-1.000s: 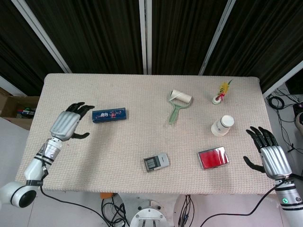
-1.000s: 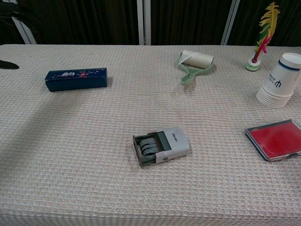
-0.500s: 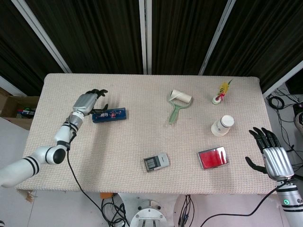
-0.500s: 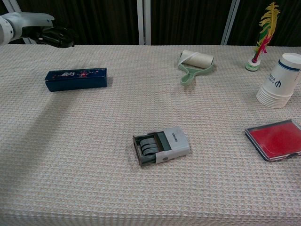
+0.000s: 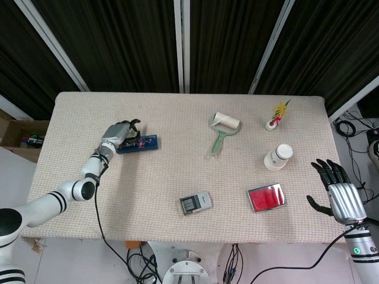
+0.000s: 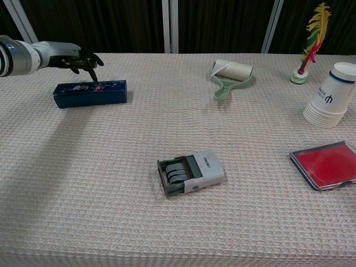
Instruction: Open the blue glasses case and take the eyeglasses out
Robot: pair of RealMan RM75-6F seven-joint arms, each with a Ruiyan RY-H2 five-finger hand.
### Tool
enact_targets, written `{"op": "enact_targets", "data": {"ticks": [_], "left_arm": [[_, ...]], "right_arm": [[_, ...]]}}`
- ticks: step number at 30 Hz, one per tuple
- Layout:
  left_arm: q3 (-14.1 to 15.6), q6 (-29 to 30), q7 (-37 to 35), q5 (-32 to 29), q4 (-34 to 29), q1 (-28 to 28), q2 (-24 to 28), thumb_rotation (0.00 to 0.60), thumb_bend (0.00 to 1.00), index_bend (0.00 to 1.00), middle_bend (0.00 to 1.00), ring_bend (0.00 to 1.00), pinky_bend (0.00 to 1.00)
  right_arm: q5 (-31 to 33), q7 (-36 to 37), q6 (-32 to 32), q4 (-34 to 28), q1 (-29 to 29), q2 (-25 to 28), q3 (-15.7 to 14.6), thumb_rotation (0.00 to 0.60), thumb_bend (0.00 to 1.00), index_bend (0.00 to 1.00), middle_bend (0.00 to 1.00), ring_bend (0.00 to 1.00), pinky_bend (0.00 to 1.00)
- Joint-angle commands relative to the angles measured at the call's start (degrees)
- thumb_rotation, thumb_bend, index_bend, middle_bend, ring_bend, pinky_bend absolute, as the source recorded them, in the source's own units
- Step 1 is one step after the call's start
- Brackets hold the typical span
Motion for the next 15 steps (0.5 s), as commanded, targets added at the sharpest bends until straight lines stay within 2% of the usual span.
{"op": "enact_targets", "data": {"ticks": [1,10,15], "left_arm": [[0.93,3.31,1.58,-0.18,-3.28,0.84,1.20,0.055,0.52,0.08,0.29,0.12,0.14],[4.68,7.31,9.38,-7.59,-14.04,0.82,5.49,0.001,0.52,0.07,0.29,0.12,0.14],[5.49,11.53,11.89,-10.22,-20.66,0.99,7.06,0.000,0.52,0.07,0.29,0.12,0.14]], "right_arm": [[0.00,-0.05,-0.28,0.00,0.16,-0.04,0.01,0.600,0.20,0.12,0.10,0.00,0.11],[-0.32,0.23,-0.27,0.22,0.15,-0.17,-0.20,0.600,0.20,0.12,0.10,0.00,0.11],[-0.68,0.56,0.30,0.46,-0.15,-0.14,-0.37,0.600,0.20,0.12,0.10,0.00,0.11]]}}
